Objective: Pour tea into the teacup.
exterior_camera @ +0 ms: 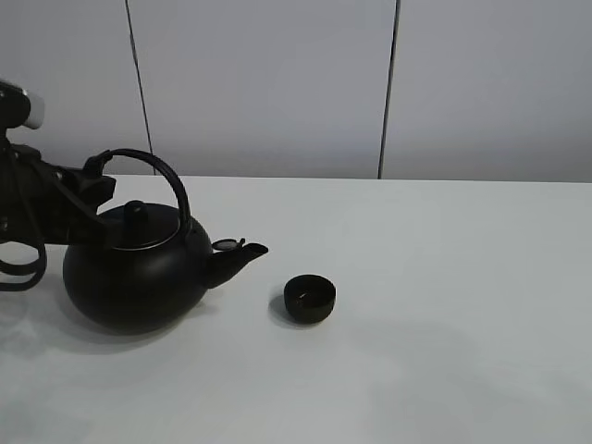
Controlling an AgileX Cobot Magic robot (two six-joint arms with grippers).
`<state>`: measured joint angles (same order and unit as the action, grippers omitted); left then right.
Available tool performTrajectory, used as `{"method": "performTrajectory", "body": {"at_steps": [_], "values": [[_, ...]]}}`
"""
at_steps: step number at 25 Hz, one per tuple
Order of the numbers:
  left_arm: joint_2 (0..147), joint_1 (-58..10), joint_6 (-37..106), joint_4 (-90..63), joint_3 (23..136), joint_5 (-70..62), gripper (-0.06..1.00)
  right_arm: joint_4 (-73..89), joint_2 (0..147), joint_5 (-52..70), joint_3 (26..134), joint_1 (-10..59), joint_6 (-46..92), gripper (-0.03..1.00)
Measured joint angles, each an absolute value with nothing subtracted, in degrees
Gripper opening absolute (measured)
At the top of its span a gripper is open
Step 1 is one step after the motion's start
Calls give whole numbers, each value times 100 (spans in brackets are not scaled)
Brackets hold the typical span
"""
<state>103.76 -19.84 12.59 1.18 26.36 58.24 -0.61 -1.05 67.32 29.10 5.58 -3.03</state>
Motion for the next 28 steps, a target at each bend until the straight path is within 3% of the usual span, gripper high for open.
{"method": "performTrajectory", "body": {"at_steps": [28], "values": [[10189,-2384,1583,540,3762,4425,11,-56,-105,6727,2910,558,-303,69]]}}
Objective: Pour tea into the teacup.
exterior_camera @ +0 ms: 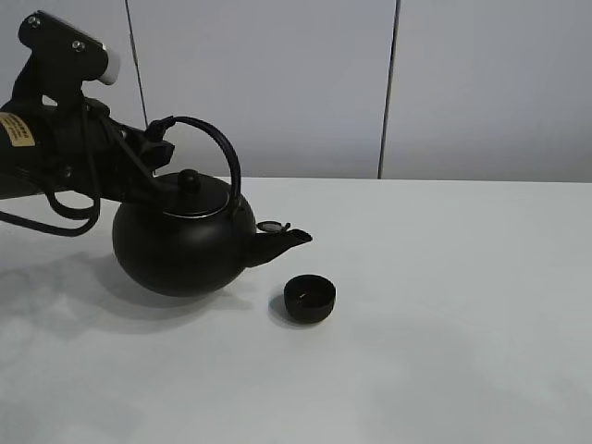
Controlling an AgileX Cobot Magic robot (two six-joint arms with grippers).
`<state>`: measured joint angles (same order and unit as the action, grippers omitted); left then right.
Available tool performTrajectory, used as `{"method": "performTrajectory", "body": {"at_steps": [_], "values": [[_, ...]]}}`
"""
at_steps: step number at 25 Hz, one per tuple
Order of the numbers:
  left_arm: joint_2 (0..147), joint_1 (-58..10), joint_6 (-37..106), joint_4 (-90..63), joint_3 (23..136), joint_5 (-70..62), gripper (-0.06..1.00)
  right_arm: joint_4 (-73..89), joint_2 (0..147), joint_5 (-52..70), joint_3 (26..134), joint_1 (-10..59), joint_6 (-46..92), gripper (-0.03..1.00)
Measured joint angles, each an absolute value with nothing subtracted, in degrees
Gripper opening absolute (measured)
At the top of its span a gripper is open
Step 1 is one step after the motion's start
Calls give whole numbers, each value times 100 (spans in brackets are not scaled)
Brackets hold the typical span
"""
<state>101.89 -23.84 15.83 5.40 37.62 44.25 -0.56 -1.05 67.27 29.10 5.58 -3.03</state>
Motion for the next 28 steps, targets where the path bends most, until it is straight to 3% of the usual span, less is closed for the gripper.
{"method": "performTrajectory", "body": {"at_steps": [28], "values": [[10387,-2384,2255,592,3949,4322,11,-56,-105,6727,2910,558,-303,69]]}}
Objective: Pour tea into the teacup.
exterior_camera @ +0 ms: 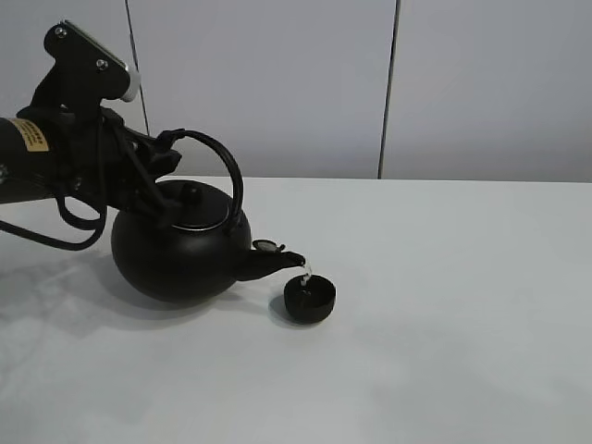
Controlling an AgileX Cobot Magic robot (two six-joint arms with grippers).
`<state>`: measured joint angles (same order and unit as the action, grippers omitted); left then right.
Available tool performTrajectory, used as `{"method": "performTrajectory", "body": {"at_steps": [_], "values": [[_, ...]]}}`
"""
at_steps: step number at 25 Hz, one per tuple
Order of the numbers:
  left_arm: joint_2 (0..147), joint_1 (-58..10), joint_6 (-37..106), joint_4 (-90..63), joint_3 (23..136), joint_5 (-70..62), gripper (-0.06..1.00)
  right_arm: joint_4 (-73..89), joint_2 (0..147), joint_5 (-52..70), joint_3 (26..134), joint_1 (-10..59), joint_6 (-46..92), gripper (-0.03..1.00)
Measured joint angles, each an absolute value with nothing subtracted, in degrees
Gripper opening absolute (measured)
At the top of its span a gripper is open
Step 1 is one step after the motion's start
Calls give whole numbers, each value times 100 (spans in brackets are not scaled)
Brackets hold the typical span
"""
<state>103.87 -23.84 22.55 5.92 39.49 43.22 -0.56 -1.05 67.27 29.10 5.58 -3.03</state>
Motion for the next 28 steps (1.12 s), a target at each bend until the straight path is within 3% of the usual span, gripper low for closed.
{"method": "performTrajectory", "body": {"at_steps": [20,28], "values": [[10387,-2384,835,314,4005,4205,11,-56,-105,6727,2910,558,-303,69],[10387,-2366,466,-496,3332,5057,11,-56,-105,6727,2910,558,-303,69]]}}
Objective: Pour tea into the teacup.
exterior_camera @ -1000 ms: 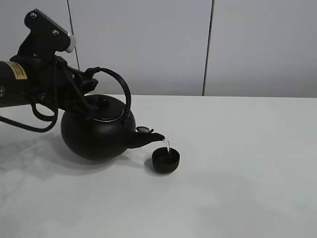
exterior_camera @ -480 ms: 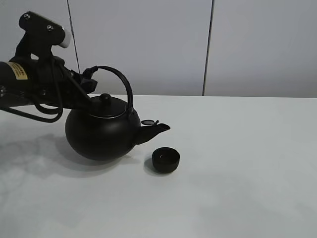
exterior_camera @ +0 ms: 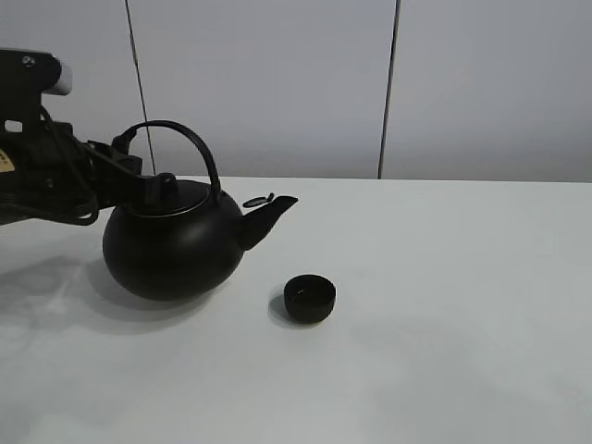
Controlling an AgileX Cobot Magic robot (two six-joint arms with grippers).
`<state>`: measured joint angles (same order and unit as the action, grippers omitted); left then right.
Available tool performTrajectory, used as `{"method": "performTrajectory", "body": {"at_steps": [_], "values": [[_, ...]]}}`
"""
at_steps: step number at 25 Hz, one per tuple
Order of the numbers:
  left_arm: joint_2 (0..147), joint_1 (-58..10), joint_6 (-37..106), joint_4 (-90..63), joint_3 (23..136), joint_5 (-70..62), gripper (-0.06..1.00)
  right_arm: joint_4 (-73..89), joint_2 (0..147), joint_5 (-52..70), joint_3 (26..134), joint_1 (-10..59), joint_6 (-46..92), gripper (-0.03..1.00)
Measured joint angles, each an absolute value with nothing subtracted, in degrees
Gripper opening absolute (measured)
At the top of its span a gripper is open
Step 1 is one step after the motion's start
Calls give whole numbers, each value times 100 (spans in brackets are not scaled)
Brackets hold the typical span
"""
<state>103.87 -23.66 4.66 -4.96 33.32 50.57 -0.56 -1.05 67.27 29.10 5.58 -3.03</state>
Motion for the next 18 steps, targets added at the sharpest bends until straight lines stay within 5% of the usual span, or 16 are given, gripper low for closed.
{"method": "performTrajectory", "body": {"at_steps": [18], "values": [[10387,-1786,466,-551,2613,5742,11,-56,-105,6727,2910,558,-303,69]]}}
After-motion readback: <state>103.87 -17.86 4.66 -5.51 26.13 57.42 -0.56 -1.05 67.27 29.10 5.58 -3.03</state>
